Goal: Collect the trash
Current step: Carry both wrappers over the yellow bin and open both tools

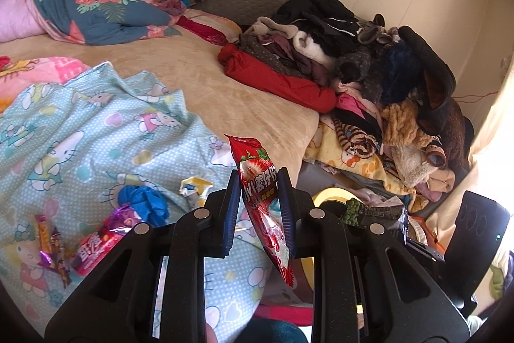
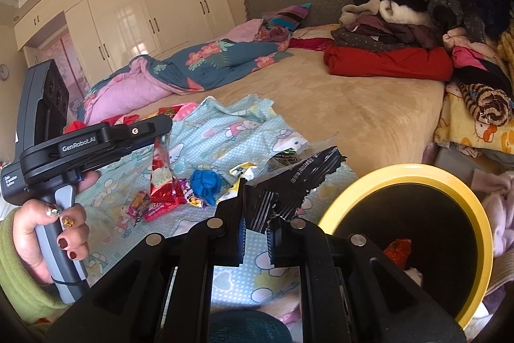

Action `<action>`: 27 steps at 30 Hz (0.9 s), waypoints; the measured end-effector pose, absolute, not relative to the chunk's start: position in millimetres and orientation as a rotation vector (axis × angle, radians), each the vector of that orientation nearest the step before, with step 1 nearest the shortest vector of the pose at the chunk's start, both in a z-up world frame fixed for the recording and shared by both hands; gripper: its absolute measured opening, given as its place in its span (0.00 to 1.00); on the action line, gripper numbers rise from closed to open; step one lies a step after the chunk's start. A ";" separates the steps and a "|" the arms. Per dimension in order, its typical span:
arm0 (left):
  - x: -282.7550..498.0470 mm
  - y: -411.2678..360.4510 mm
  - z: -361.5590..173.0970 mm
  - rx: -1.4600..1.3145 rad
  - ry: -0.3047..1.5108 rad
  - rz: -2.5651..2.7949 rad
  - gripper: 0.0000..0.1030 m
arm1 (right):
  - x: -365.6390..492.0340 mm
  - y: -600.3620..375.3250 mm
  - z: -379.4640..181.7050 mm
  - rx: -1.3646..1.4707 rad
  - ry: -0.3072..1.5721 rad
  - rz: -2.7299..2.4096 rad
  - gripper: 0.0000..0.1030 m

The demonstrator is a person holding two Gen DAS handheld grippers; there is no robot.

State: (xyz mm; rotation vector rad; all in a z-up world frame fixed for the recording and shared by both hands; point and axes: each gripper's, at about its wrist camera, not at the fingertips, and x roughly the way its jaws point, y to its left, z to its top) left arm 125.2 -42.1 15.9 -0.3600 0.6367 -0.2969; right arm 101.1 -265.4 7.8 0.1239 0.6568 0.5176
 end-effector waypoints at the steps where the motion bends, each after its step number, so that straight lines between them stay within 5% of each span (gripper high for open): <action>1: 125.2 -44.8 15.8 -0.357 0.638 -0.302 0.17 | 101.4 -269.2 7.3 0.129 0.656 0.510 0.10; 27: 130.7 -125.8 12.1 -0.278 0.680 -0.441 0.17 | 102.5 -356.8 -8.0 0.218 0.659 0.341 0.10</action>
